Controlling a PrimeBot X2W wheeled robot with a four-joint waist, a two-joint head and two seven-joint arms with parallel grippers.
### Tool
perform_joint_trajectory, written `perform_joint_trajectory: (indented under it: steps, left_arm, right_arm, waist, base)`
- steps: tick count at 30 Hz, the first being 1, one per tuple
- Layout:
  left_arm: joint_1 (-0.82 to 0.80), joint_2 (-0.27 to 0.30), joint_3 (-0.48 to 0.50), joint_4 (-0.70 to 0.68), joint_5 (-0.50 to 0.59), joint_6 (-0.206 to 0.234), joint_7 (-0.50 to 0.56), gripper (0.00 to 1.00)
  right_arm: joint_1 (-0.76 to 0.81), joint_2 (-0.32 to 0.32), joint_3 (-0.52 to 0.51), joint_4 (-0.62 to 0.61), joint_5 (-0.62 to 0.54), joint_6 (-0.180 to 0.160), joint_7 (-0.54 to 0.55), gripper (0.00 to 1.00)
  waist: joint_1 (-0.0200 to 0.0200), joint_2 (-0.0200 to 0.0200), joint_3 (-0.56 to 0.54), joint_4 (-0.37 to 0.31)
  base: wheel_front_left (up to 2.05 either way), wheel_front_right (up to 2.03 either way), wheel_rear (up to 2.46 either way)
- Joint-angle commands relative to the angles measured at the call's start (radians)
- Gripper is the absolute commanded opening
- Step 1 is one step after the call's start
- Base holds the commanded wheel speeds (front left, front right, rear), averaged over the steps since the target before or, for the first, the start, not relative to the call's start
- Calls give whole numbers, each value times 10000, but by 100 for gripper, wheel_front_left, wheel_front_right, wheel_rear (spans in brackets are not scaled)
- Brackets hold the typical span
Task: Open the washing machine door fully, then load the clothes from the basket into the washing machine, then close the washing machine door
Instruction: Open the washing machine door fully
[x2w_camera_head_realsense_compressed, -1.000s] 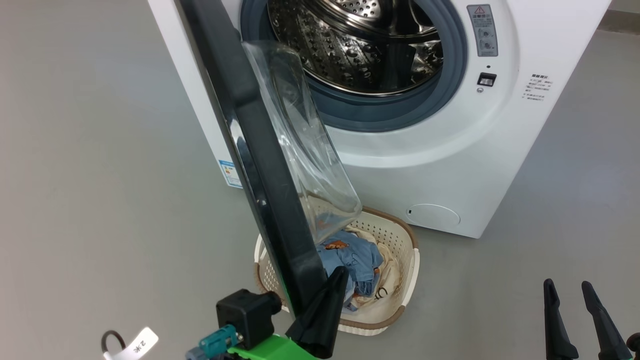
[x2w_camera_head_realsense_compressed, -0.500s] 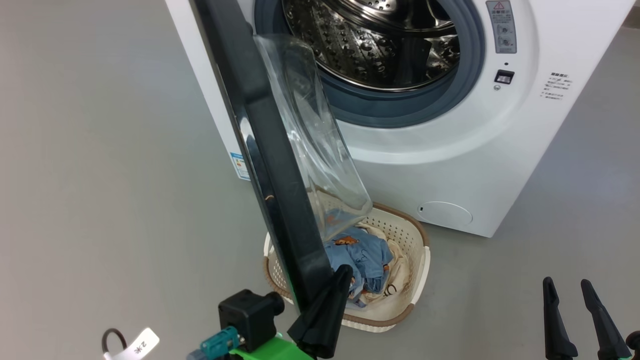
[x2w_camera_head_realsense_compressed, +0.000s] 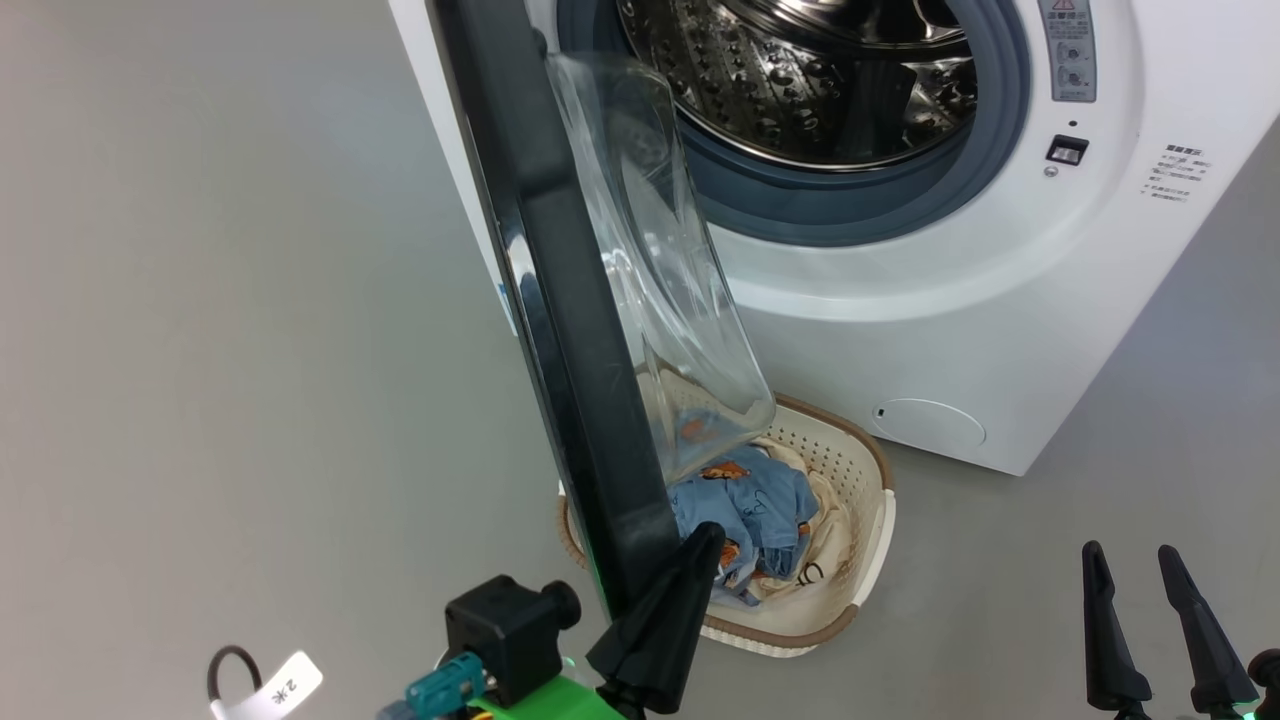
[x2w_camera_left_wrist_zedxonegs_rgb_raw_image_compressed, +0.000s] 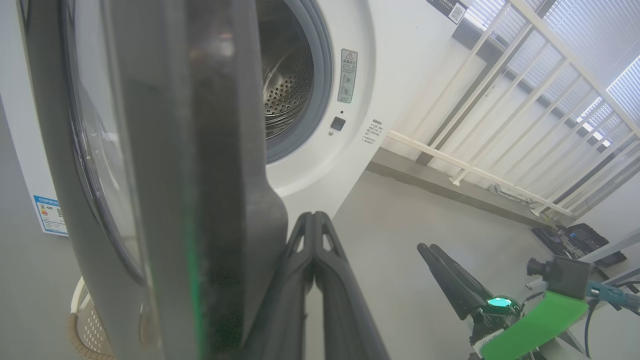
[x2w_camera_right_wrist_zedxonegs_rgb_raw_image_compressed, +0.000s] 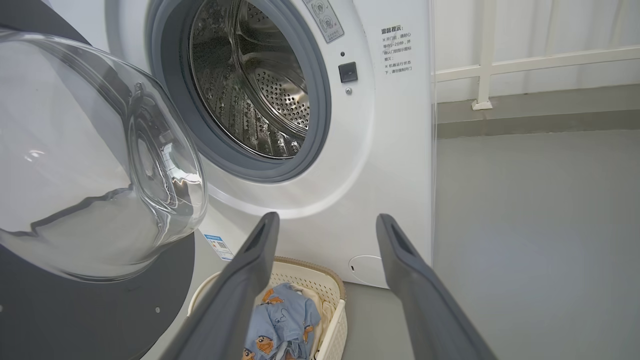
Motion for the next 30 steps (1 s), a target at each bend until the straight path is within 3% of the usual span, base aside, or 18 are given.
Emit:
perform_joint_trajectory:
  steps: [1, 17, 30]
  left_arm:
    - [-391, 112, 509, -164, 130, 205, -140, 0]
    - [-532, 223, 481, -152, 289, 278, -162, 0]
    - [-381, 797, 815, -675, 632, 645, -25, 0]
  right_arm:
    - [-326, -133, 241, -234, -118, 16, -116, 100]
    - [-410, -173, 283, -175, -143, 16, -116, 100]
    - [-590, -265, 499, -9, -135, 16, -116, 100]
  waist:
    - [0, 0, 18, 30]
    - [0, 0, 194, 818]
    - [0, 0, 283, 1185]
  base:
    - [0, 0, 0]
    - [0, 0, 0]
    - [0, 0, 0]
